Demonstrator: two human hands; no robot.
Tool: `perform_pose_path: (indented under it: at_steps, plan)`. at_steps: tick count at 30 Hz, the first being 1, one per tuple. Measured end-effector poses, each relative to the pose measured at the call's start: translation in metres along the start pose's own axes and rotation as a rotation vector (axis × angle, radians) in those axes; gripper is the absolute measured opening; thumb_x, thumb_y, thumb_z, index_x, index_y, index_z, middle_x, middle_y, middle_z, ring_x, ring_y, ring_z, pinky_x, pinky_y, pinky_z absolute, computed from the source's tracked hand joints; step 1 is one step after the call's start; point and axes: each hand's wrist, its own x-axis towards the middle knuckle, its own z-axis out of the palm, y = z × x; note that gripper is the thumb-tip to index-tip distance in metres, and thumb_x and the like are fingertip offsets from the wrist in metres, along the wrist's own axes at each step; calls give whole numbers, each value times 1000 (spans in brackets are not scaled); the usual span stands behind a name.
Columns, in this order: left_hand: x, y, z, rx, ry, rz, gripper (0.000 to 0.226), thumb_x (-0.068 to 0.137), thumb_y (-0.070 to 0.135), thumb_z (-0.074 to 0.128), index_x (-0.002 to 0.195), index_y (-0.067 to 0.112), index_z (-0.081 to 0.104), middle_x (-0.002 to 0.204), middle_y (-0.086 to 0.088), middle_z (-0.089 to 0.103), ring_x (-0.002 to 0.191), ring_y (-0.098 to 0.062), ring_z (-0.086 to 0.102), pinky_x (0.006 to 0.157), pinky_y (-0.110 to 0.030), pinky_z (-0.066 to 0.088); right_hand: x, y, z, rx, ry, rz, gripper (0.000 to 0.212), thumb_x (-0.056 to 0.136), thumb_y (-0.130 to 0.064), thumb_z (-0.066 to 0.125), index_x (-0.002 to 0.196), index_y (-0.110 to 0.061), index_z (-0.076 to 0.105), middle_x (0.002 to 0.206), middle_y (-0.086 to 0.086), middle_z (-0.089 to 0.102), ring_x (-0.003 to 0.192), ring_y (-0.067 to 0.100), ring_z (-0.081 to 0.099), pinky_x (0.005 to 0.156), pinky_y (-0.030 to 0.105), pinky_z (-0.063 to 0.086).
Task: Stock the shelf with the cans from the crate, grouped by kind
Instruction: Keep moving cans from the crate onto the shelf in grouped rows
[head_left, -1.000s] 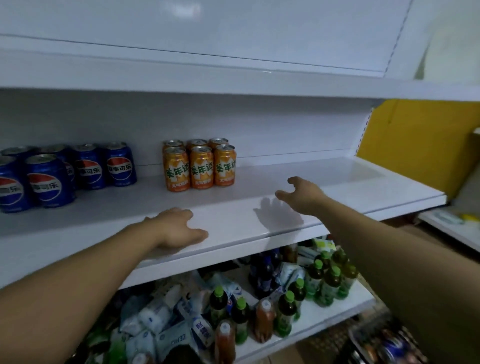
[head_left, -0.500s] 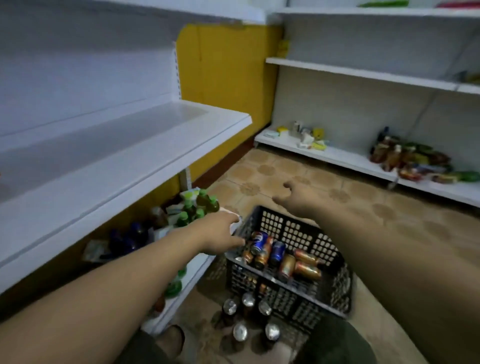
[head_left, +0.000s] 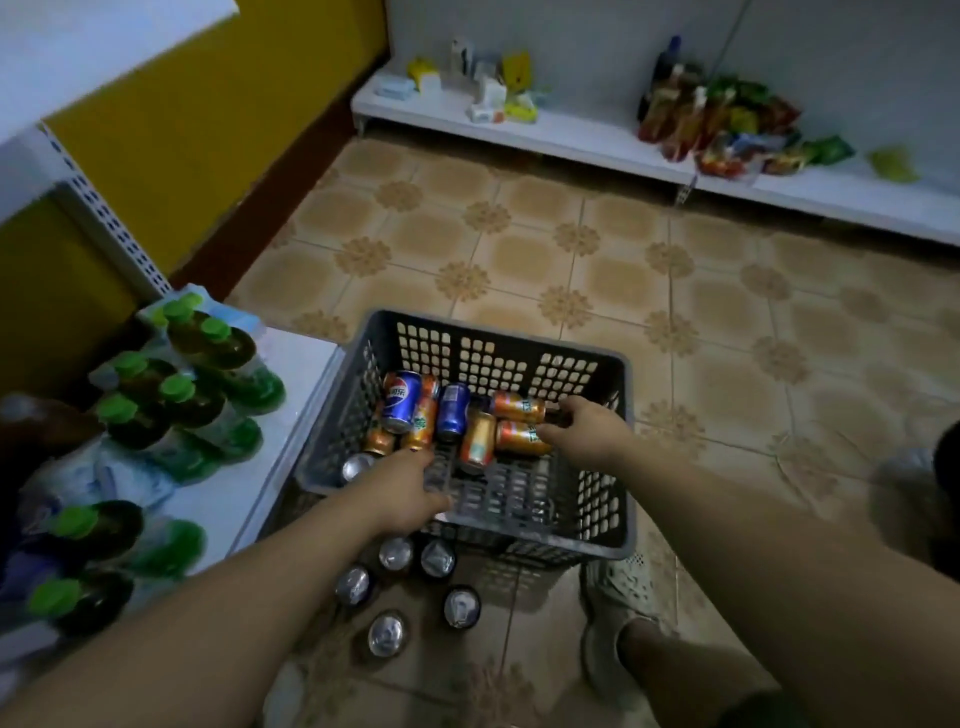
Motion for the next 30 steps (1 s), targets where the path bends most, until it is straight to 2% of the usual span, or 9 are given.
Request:
perform_pose_path:
  at_steps: [3, 7, 11, 16, 19, 22, 24, 26, 30]
  plan:
    - [59, -9, 9, -56, -51, -37, 65, 81, 44, 65, 138, 19, 44, 138, -4, 50, 118, -22, 53, 98, -38, 46, 54, 10, 18, 63, -54, 32, 58, 91, -44, 59, 140, -18, 42, 121, 5, 58, 101, 20, 57, 87, 34, 49]
    - [139, -24, 23, -155, -58, -93, 69, 80, 44, 66, 139, 20, 43, 139, -3, 50, 119, -23, 52, 99, -39, 45, 135, 13, 46, 43, -110, 59, 57, 91, -42, 59, 139, -17, 41, 127, 10, 55, 110, 24, 55, 96, 39, 47]
    - [202, -45, 50, -235, -117, -143, 67, 79, 42, 68, 137, 19, 44, 137, -4, 51, 120, -24, 51, 101, -42, 44, 203, 18, 86, 22, -146, 54, 56, 92, -39, 60, 141, -19, 42, 128, 10, 55, 111, 24, 56, 94, 34, 47]
    - [252, -72, 84, -273, -176, -181, 74, 82, 43, 67, 144, 18, 36, 145, -1, 43, 127, -24, 46, 104, -40, 41, 265, 29, 144, 13, -202, 54, 58, 89, -40, 62, 138, -18, 43, 128, 11, 57, 112, 27, 58, 95, 46, 50]
    - [272, -83, 102, -264, -227, -189, 75, 84, 41, 66, 147, 18, 30, 150, -3, 36, 131, -24, 42, 106, -41, 39, 289, 34, 170, -73, -204, 26, 63, 89, -38, 63, 140, -12, 39, 137, 14, 50, 122, 30, 51, 100, 47, 46]
    - [291, -93, 110, -298, -261, -213, 72, 85, 37, 66, 146, 19, 32, 147, -2, 39, 126, -23, 45, 104, -39, 42, 310, 36, 190, -217, -202, -14, 89, 87, -47, 62, 153, -17, 11, 158, 10, 20, 144, 32, 20, 116, 49, 23]
    - [301, -99, 112, -337, -269, -223, 66, 86, 33, 67, 143, 19, 37, 140, -1, 46, 117, -19, 50, 95, -32, 45, 319, 33, 199, -333, -189, -42, 100, 82, -56, 63, 154, -20, 2, 160, 8, 11, 146, 33, 11, 115, 53, 15]
    - [305, -102, 113, -356, -276, -235, 66, 87, 31, 67, 143, 19, 36, 138, -1, 46, 112, -18, 50, 89, -29, 43, 324, 29, 202, -376, -151, -29, 102, 76, -58, 69, 151, -17, 13, 154, 13, 20, 141, 34, 20, 112, 52, 20]
    - [299, -109, 113, -341, -301, -234, 75, 82, 39, 69, 146, 21, 33, 143, 0, 44, 123, -23, 49, 99, -39, 45, 322, 28, 208, -187, -96, 9, 85, 69, -46, 81, 136, -21, 35, 140, 13, 38, 130, 33, 38, 106, 47, 37]
